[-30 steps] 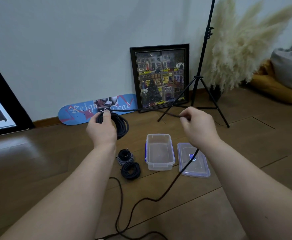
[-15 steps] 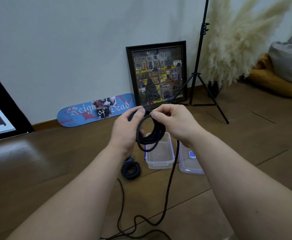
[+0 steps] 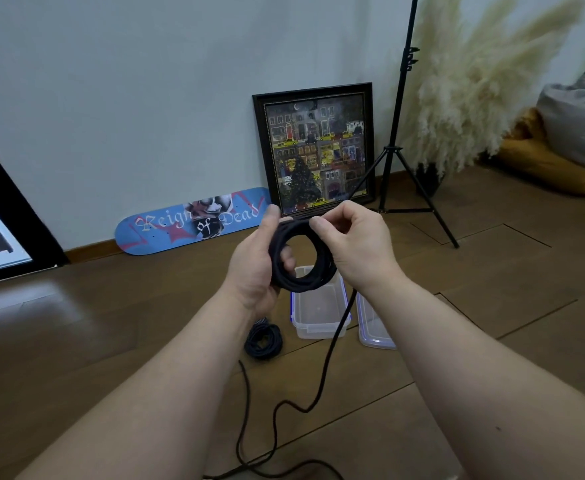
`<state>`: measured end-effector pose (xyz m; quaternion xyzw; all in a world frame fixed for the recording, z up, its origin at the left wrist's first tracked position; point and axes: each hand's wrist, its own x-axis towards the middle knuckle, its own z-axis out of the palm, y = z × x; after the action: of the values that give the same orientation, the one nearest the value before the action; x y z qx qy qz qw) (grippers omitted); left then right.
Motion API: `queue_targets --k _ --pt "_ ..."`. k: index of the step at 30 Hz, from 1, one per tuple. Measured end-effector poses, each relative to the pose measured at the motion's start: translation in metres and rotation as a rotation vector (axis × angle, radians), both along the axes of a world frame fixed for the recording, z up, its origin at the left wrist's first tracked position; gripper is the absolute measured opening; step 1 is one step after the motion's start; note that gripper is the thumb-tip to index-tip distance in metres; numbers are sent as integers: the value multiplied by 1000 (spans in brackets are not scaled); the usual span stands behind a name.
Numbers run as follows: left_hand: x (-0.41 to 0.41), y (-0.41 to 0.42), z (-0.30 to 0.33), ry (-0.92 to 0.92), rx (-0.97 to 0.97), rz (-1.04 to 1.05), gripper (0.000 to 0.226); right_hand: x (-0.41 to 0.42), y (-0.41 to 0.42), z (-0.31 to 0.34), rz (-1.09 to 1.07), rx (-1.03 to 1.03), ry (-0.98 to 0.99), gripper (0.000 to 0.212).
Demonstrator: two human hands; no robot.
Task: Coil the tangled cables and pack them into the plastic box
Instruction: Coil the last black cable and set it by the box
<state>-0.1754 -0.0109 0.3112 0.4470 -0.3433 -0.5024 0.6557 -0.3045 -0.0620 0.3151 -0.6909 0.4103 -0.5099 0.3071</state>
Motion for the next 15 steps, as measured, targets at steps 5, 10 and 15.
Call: queue_targets --k 5,10,15 --pt "-1 -4 -6 -182 -67 100 15 0 -4 -2 -61 33 -35 25" --pt "4 -7 -5 -88 -83 171 11 -1 3 -9 -15 -126 103 18" --pt "8 -4 1 19 -110 155 5 0 8 -14 -22 -283 255 36"
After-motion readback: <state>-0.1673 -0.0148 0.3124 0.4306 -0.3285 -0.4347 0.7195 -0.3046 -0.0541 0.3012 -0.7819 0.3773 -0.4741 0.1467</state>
